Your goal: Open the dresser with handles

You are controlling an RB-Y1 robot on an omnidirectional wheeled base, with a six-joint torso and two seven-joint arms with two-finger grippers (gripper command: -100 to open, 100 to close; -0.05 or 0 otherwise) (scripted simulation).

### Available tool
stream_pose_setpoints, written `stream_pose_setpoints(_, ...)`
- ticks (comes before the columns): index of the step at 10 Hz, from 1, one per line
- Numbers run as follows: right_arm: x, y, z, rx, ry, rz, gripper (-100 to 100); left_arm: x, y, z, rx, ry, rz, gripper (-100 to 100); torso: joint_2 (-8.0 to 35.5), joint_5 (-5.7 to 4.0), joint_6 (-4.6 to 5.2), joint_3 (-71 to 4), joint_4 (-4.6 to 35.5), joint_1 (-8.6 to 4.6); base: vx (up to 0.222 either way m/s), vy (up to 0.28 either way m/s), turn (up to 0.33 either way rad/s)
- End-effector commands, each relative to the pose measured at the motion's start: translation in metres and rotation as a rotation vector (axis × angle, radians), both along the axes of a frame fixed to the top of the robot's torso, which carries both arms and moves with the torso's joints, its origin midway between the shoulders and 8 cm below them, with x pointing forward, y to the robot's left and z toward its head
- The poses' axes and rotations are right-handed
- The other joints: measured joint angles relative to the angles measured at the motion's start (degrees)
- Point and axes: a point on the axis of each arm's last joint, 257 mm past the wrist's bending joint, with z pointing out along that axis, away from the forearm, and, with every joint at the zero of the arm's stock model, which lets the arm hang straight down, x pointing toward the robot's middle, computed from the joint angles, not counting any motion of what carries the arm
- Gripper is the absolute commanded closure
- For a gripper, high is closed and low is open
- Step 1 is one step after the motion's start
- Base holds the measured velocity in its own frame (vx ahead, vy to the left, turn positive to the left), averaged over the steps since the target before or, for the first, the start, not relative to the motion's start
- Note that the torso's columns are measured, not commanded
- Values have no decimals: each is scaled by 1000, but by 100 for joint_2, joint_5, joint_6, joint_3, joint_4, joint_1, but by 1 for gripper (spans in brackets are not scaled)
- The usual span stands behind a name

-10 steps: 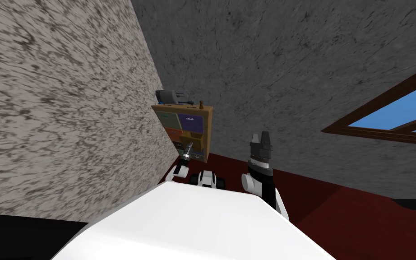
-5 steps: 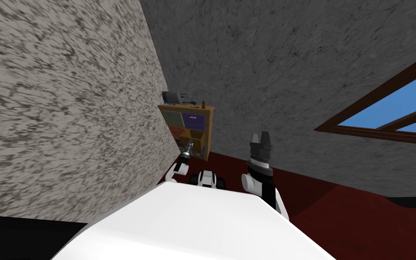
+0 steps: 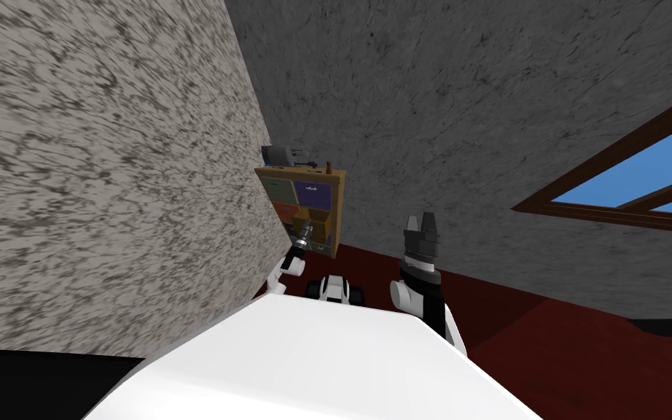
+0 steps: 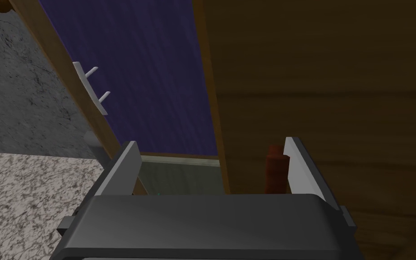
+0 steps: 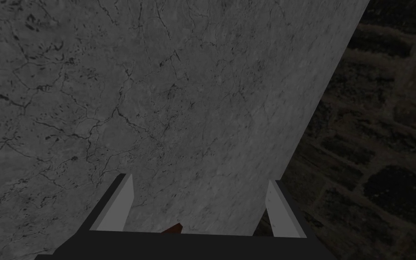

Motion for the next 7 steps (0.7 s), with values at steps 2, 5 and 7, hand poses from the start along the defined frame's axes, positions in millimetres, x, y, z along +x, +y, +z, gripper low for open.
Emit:
stream_pose_setpoints(2, 0, 0, 0, 0, 0, 0, 0, 3, 0, 2, 0, 11, -1, 0, -1, -6, -2, -1, 7, -7, -9, 0, -1)
stream_pose_setpoints(5, 0, 0, 0, 0, 0, 0, 0, 3, 0, 0, 0, 15, 0, 0, -6, -2, 0, -4, 0, -4, 0, 0, 0)
stream_pose_setpoints(7, 0, 0, 0, 0, 0, 0, 0, 3, 0, 0, 0, 16, 0, 0, -6, -1, 0, -4, -1, -3, 0, 0, 0)
